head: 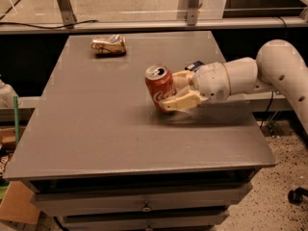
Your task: Place coke can upright
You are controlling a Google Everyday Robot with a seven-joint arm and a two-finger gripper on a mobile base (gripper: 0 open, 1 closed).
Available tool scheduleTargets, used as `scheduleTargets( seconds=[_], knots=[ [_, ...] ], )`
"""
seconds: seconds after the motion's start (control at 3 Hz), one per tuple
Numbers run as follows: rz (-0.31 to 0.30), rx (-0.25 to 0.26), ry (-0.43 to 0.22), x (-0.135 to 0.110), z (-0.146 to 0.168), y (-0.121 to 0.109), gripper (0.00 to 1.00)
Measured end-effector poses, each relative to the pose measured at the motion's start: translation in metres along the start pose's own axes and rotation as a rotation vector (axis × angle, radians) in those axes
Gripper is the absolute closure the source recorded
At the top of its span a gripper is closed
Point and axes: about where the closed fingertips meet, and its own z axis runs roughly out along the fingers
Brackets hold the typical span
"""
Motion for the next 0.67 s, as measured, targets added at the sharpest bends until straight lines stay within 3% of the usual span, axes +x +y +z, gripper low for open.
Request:
scheduleTargets(
  seconds=[0.33, 0.67],
  knots=[
    [0.009, 0.007, -0.001, -0.0133, 0.0001, -0.0073, 1.0],
    [0.008, 0.01, 0.003, -0.019, -0.001, -0.011, 0.87]
  ],
)
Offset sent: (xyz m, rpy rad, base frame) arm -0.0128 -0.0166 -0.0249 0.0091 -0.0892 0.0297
